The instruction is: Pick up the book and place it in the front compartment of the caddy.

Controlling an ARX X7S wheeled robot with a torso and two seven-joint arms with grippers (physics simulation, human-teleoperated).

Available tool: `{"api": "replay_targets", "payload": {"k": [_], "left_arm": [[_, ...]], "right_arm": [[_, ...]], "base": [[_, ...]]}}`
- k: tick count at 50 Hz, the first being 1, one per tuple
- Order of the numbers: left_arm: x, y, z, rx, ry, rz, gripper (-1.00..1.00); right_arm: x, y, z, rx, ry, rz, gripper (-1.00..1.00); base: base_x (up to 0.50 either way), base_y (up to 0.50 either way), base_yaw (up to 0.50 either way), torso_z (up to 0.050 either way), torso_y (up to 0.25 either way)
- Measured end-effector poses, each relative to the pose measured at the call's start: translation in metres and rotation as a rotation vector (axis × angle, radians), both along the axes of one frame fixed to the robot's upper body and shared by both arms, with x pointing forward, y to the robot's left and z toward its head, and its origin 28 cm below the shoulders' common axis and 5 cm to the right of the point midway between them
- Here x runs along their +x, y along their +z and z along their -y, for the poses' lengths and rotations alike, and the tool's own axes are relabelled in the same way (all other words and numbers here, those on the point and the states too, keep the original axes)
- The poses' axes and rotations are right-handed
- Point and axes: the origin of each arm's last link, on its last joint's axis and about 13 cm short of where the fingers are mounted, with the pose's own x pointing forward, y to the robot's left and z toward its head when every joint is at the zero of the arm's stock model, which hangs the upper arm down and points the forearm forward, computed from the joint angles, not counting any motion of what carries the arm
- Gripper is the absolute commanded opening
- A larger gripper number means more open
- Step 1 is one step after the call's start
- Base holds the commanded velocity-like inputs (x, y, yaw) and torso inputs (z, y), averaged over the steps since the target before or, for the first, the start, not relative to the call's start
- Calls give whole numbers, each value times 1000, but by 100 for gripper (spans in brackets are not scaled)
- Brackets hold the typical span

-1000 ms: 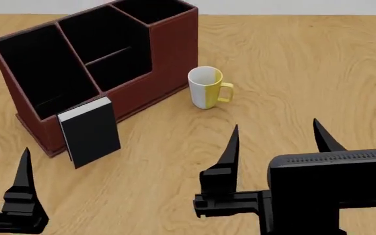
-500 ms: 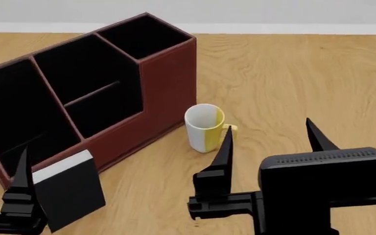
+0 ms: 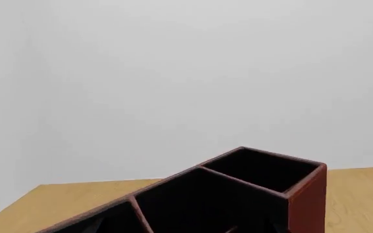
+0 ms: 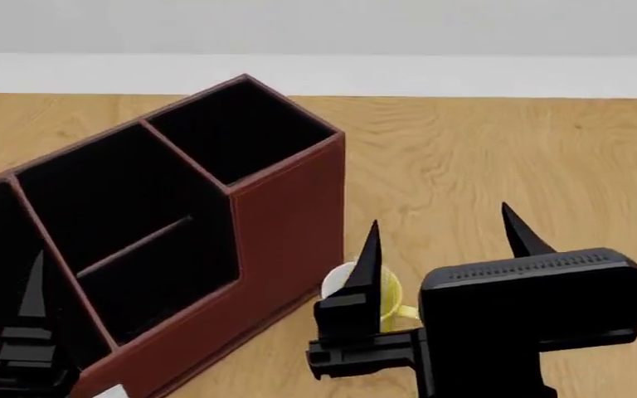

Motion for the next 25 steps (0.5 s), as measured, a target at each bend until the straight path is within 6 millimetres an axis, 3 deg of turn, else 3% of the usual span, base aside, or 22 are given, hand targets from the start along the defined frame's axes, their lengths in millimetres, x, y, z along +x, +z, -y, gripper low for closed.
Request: {"api": "replay_targets", "payload": {"k": [16,25], "left_arm": [[1,1,0,2,-3,2,100],[1,1,0,6,-4,-2,100]], "right_arm": [[1,-2,-2,-8,21,-12,100],[0,-4,-1,-1,24,-6,100]], "base": [[500,119,0,0,1],[17,0,0,0,2]]}}
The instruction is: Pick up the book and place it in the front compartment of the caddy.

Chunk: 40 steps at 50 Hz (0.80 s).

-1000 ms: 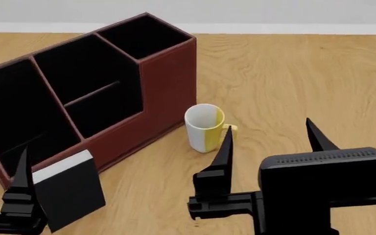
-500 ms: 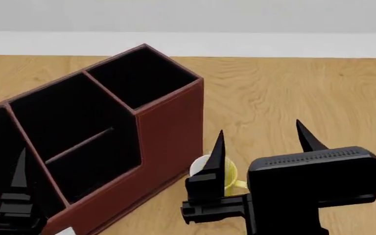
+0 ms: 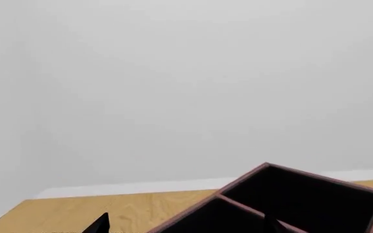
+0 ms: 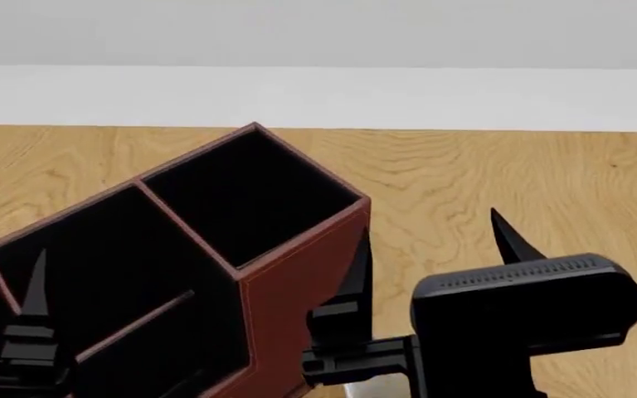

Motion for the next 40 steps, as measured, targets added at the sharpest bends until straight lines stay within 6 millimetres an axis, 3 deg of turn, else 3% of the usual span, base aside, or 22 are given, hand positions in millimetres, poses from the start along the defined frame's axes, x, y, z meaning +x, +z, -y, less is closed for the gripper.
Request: {"api": "replay_targets", "payload": {"k": [17,40], "left_arm": [[-3,1,0,22,-38,-35,100],[-21,20,-12,98,-275,-225,100]], "right_arm": [[-1,-3,1,7,6,4,100],[-2,0,1,2,10,11,100]], "base": [[0,0,0,0,0],[0,0,0,0,0]]}}
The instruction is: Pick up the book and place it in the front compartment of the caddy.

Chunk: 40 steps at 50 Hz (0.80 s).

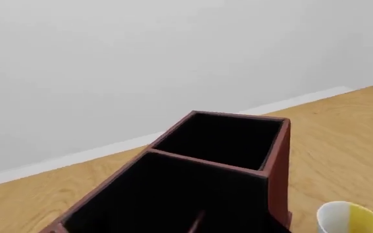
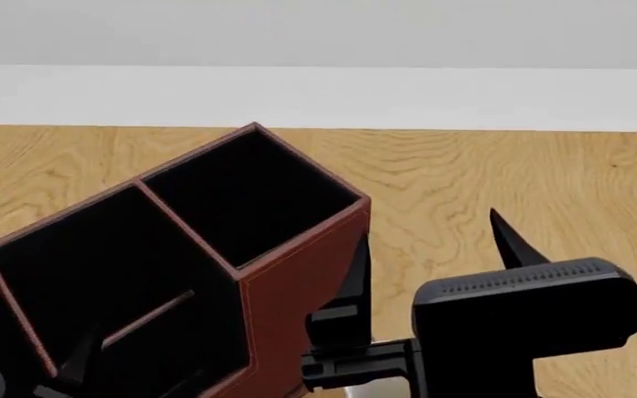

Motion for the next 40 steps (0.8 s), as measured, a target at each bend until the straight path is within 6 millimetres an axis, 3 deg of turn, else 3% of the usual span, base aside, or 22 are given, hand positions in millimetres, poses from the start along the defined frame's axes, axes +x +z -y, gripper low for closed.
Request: {"api": "replay_targets", "payload": {"k": [22,40], "left_arm": [[-13,7,-25,77,-143,-204,100],[-32,20,-25,147,-333,-342,100]], "right_arm": [[0,8,7,-5,-29,17,100],[1,7,7,-4,-27,10,100]], "base": [[0,0,0,0,0],[0,0,0,0,0]]}}
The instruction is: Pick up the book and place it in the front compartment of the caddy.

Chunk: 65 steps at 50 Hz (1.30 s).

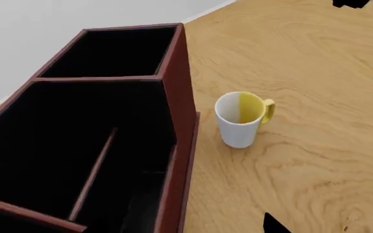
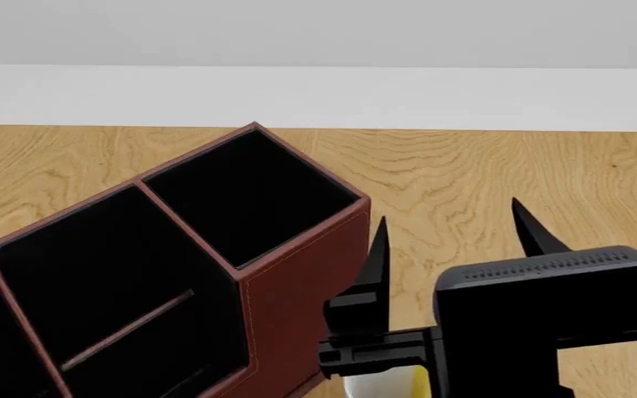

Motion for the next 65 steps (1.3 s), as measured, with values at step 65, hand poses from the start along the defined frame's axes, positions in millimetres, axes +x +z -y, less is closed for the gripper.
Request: {"api": "replay_targets", "payload": {"k": [65], "left_arm": [[-8,-9,5,133,-46,-290,100]], "right_arm": [[6,-8,-2,8,13,-24,100]], "base": [[0,0,0,0,0]]}}
